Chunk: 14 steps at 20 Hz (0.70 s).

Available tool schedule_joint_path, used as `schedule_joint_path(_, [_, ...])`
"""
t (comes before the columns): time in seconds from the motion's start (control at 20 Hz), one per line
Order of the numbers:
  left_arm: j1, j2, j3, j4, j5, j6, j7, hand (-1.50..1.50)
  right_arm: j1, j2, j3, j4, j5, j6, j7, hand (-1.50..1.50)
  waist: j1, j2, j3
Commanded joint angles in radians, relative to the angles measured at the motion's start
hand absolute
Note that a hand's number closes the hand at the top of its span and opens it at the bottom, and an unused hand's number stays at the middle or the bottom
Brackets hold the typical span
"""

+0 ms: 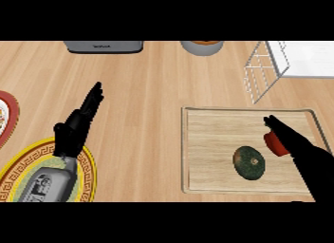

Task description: Pick the squash from the tray and place it in the tiered shelf

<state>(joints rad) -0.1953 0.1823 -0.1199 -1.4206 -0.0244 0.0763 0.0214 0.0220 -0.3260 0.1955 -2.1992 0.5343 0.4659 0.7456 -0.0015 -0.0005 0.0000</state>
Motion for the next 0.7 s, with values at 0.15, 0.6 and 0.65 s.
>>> schedule_joint_path(0.15, [0.03,-0.017,0.026,-0.043,-0.023,-0.027,0.013,0.0,0.002,0.063,0.073,0.048,0.138,-0.003,-0.019,-1.5,0.001,0.0,0.0])
schedule_joint_path(0.6, [0.009,-0.055,0.057,0.01,-0.063,-0.041,-0.01,0.0,-0.003,0.083,-0.005,0.073,0.145,0.059,-0.063,-1.5,0.0,0.0,0.0])
schedule_joint_path(0.65, [0.021,-0.05,0.037,-0.066,-0.075,-0.039,0.043,0.0,0.073,0.074,0.035,0.11,0.22,-0.032,-0.154,-1.5,0.0,0.0,0.0])
